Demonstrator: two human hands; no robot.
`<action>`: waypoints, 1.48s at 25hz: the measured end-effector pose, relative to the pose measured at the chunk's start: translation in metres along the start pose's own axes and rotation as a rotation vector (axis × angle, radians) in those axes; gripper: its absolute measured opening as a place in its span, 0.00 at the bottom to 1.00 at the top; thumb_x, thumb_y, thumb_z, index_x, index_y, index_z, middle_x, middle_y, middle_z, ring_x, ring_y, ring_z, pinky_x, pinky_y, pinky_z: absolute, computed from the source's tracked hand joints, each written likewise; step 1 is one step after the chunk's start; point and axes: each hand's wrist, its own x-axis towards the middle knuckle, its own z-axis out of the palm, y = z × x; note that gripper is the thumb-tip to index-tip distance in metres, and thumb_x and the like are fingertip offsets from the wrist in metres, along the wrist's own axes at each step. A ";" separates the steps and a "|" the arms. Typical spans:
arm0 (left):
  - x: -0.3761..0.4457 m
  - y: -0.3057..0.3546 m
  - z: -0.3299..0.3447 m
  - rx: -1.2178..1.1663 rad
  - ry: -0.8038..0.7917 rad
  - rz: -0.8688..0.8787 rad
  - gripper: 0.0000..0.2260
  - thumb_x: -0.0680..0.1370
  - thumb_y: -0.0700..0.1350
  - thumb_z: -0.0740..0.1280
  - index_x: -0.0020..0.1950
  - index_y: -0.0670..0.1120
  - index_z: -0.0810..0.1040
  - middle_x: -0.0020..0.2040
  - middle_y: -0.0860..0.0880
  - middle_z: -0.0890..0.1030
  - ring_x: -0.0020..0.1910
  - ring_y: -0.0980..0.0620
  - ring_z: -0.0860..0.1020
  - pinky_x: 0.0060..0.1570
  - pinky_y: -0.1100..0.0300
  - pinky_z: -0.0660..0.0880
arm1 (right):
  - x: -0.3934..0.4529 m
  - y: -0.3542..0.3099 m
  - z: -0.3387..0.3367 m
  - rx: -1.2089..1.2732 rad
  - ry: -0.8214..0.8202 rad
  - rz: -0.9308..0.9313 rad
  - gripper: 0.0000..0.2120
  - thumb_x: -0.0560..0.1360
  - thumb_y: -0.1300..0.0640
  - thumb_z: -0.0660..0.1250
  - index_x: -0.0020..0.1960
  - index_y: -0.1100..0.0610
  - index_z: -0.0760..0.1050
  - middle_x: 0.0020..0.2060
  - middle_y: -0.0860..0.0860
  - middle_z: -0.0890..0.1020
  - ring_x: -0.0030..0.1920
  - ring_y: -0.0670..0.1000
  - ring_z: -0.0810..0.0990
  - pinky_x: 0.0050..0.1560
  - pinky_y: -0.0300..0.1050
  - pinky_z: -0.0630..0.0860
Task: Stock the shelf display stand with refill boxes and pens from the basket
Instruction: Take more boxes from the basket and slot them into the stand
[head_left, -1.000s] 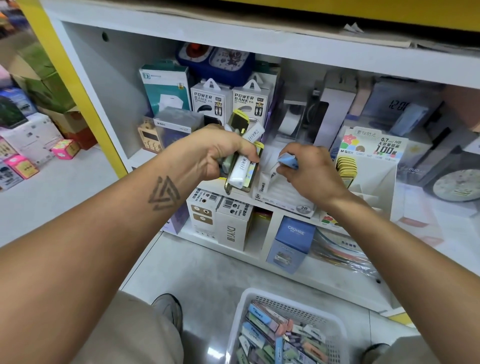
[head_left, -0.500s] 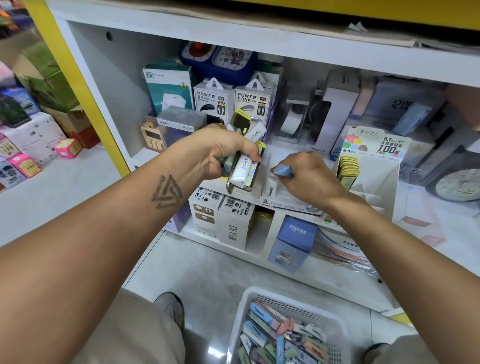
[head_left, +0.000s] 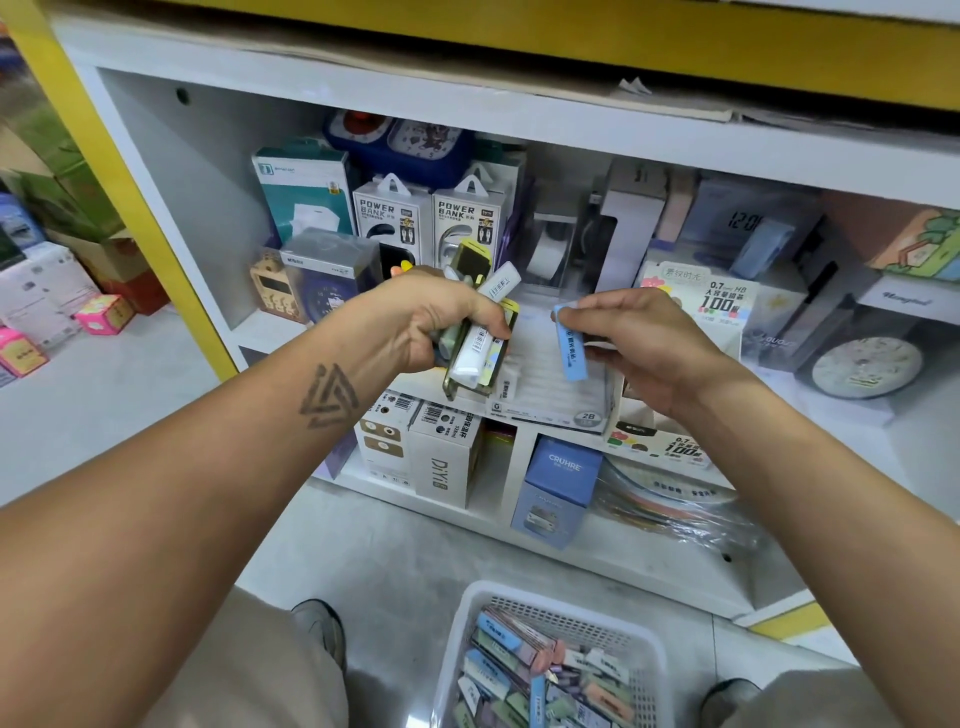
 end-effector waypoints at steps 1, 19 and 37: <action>0.000 0.000 0.001 0.007 -0.003 -0.001 0.11 0.70 0.26 0.70 0.48 0.38 0.78 0.39 0.40 0.83 0.38 0.42 0.83 0.45 0.44 0.81 | 0.001 0.000 -0.001 -0.038 0.016 -0.020 0.12 0.72 0.58 0.77 0.53 0.62 0.83 0.44 0.56 0.85 0.42 0.50 0.82 0.46 0.43 0.78; 0.001 0.000 -0.002 0.023 -0.022 -0.030 0.14 0.71 0.28 0.71 0.54 0.37 0.78 0.41 0.40 0.84 0.40 0.43 0.84 0.46 0.46 0.82 | -0.004 0.028 0.014 -0.829 -0.038 -0.427 0.06 0.78 0.59 0.69 0.50 0.49 0.76 0.43 0.48 0.82 0.45 0.53 0.83 0.48 0.54 0.82; 0.000 -0.002 -0.002 0.035 -0.010 -0.005 0.09 0.71 0.27 0.70 0.47 0.37 0.77 0.32 0.41 0.84 0.31 0.45 0.84 0.33 0.49 0.82 | -0.013 0.033 0.023 -1.368 -0.192 -0.353 0.22 0.76 0.54 0.71 0.55 0.50 0.56 0.39 0.53 0.75 0.36 0.55 0.76 0.33 0.49 0.74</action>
